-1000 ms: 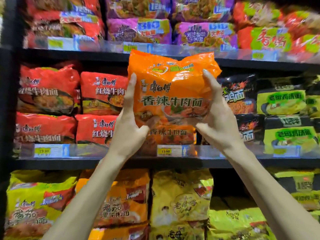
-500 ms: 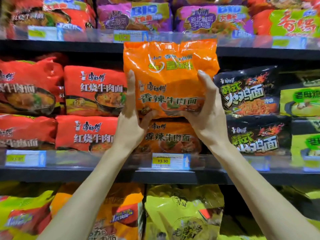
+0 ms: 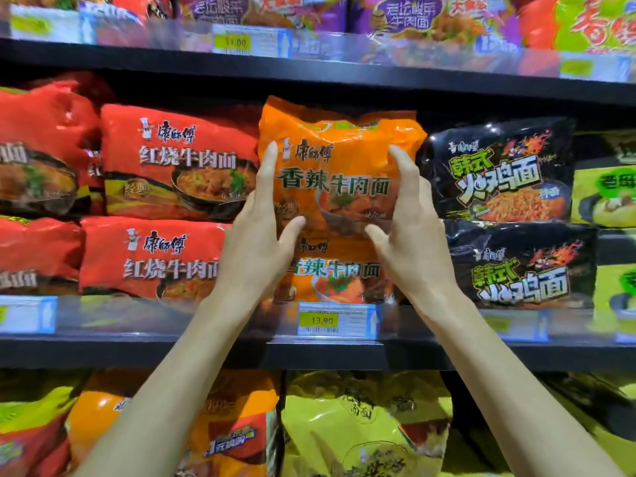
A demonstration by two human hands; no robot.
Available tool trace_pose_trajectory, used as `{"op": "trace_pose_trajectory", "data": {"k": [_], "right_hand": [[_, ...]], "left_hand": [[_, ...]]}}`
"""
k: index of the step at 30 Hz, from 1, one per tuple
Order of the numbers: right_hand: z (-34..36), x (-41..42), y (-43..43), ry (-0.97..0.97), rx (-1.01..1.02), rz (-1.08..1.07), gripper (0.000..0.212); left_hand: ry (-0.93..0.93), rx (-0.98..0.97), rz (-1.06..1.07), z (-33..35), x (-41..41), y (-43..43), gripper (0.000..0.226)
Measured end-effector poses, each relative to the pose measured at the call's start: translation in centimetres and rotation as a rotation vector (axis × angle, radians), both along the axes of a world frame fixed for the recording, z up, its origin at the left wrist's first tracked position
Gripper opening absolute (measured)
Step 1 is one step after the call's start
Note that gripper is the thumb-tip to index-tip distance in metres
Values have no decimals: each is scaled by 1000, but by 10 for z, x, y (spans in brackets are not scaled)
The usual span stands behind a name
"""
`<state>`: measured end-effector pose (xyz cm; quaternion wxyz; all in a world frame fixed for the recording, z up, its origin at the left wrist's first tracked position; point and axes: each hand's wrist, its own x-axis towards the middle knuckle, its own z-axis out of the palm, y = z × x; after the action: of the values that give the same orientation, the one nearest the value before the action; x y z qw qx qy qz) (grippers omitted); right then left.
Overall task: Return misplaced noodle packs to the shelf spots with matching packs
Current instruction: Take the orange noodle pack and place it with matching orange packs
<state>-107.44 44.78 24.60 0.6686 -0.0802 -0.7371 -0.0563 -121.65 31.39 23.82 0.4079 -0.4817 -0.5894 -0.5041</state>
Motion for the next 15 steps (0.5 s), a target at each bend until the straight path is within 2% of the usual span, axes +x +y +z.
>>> {"op": "trace_pose_trajectory", "data": {"k": [8,15], "right_hand": [[14,-1,-5,-28,-60,-12,96],[18,-7,-1,-70,-73,-24,97]], "left_hand": [[22,-83,77,13,1,-5,86],[-25,-25,51,17,3,-1,88]]}}
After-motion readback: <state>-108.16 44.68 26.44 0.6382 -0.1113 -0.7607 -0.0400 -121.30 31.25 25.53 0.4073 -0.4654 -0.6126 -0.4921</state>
